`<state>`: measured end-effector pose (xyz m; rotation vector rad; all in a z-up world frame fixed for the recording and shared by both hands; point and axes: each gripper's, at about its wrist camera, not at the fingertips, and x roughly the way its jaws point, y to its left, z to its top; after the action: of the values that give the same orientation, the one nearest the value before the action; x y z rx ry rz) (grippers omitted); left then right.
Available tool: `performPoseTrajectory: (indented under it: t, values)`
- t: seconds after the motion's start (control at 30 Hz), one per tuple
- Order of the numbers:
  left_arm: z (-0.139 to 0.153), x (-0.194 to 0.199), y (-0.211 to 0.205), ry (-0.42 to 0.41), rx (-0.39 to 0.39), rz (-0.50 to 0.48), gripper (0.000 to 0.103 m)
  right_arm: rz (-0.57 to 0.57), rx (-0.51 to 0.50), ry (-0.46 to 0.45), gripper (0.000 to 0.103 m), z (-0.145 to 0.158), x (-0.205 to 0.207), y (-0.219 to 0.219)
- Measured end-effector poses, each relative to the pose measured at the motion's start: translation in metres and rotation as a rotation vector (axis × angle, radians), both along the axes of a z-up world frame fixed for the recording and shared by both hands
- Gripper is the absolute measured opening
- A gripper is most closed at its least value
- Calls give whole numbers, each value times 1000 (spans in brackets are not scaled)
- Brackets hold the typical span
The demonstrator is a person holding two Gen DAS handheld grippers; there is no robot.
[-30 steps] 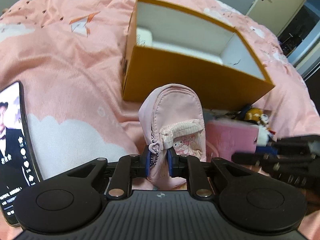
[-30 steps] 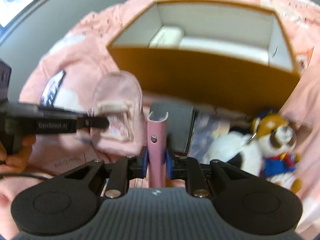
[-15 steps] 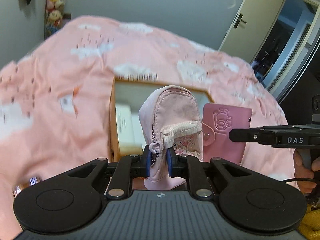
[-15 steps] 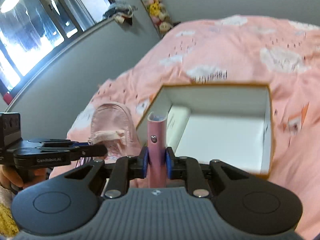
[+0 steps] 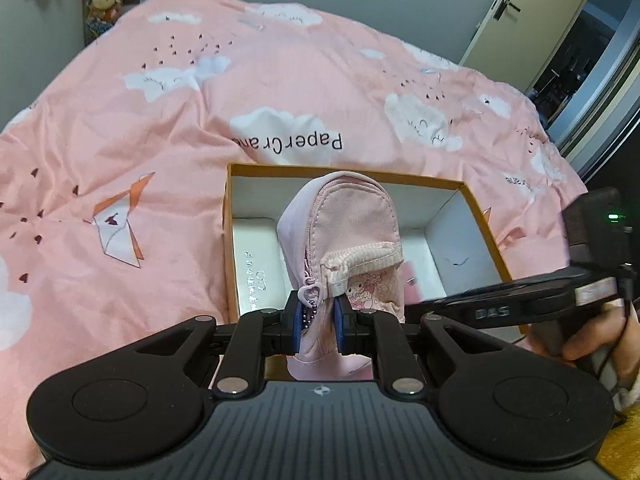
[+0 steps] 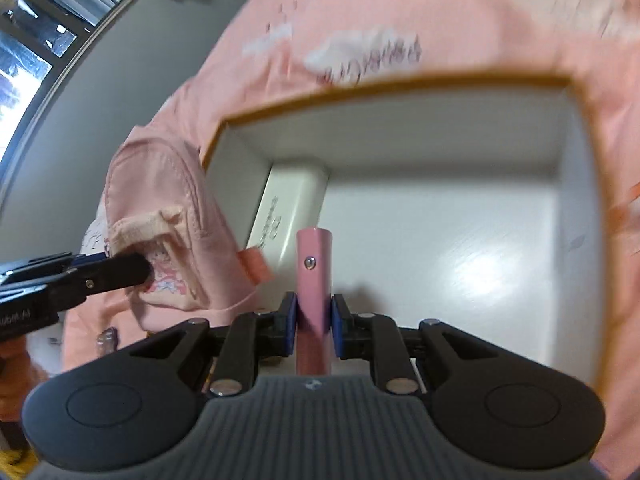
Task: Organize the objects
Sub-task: 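Lower the pink case into the orange box and open the right tool, then lower the pink pouch into the box and open the left tool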
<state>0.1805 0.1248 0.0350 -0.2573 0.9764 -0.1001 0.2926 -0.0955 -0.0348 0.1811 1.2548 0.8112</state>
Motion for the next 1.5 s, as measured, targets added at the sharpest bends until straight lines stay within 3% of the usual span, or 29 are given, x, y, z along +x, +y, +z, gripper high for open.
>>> performPoseTrajectory:
  t: [0.1, 0.33, 0.43, 0.5, 0.57, 0.67, 0.8, 0.93, 1.07, 1.13, 1.33, 1.43, 1.5]
  values:
    - [-5, 7, 2, 6, -1, -5, 17, -14, 44, 114, 19, -22, 11, 4]
    - [-18, 23, 11, 45, -32, 7, 17, -29, 59, 267, 19, -55, 21, 13]
    - [-21, 26, 10, 46, -28, 1, 17, -4, -11, 250, 20, -58, 19, 20]
    - [-22, 28, 10, 47, -31, -6, 17, 18, -69, 222, 24, -53, 17, 24]
    - [-23, 30, 9, 48, -34, -12, 17, 52, -157, 158, 36, -49, 14, 31]
    - [-25, 32, 9, 47, -37, -13, 18, 114, -272, 106, 38, -50, 6, 40]
    - [-28, 32, 8, 59, -50, -29, 18, 143, -284, 116, 38, -49, 2, 43]
    - [-32, 35, 8, 77, -67, -35, 18, 176, -240, 122, 24, -51, -4, 46]
    - [-35, 35, 5, 91, -83, -44, 18, 180, -232, 114, 24, -50, -10, 45]
    - [-35, 36, 3, 94, -83, -47, 18, 166, -237, 94, 25, -44, -13, 39]
    - [-47, 42, -13, 153, -91, -99, 18, 41, -286, -88, 27, -7, -21, -1]
    - [-59, 46, -20, 210, -86, -113, 18, -25, -237, -111, 39, 9, -15, -21]
    - [-67, 46, -24, 244, -75, -121, 18, -44, -184, -110, 39, 15, -8, -33]
